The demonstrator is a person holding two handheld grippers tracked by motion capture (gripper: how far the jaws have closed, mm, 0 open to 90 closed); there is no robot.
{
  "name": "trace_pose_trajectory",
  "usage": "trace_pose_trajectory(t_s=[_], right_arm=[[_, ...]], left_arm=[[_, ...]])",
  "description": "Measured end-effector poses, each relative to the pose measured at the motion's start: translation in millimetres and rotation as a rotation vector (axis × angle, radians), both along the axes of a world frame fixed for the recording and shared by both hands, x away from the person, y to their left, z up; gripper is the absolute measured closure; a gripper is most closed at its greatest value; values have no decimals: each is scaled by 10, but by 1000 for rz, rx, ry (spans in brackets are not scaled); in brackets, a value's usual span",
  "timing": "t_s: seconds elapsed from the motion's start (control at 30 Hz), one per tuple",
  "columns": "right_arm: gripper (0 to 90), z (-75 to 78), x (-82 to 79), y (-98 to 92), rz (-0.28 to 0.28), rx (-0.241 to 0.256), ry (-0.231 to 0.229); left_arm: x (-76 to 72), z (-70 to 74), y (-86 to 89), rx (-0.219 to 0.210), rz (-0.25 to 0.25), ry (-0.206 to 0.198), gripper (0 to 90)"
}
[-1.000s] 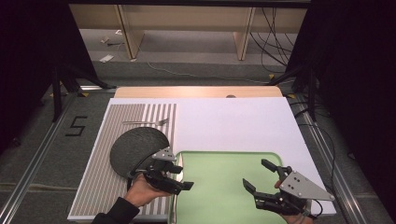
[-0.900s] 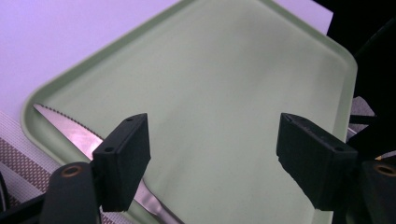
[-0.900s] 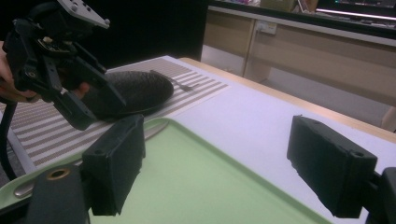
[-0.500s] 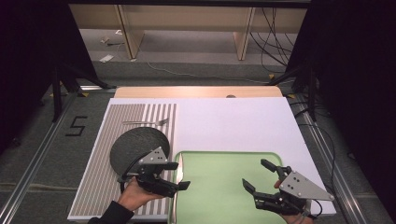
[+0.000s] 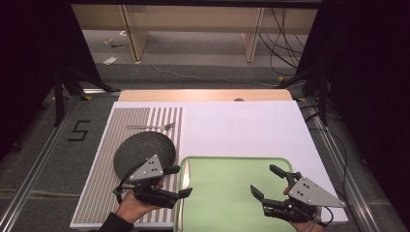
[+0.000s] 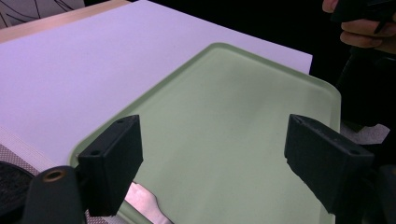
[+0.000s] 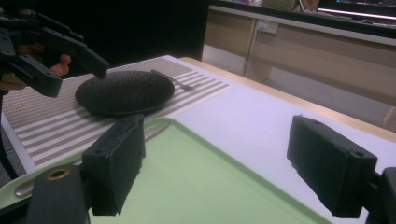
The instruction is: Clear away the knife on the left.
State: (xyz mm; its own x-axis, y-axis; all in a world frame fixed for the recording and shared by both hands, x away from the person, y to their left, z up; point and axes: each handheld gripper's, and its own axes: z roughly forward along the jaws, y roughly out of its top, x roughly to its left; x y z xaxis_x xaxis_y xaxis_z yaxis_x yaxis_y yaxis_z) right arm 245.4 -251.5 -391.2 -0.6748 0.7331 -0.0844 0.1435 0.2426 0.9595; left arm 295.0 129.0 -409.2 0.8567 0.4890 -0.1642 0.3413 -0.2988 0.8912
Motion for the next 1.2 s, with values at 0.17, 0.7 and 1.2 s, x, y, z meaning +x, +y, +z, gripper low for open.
trace_pose_trajectory(t_s=[0.17,0.7,1.2], right_arm=[[202,-1,1,2,0,-1,1],[202,-3,3,7,3,-3,1],[202,-2,3,7,3,-3,1]], left_arm=[[-59,16,36,-13,7,-35,187],[-157,16,87,-62,29,-67,169],[-147,13,82,-62,31,-71,168]])
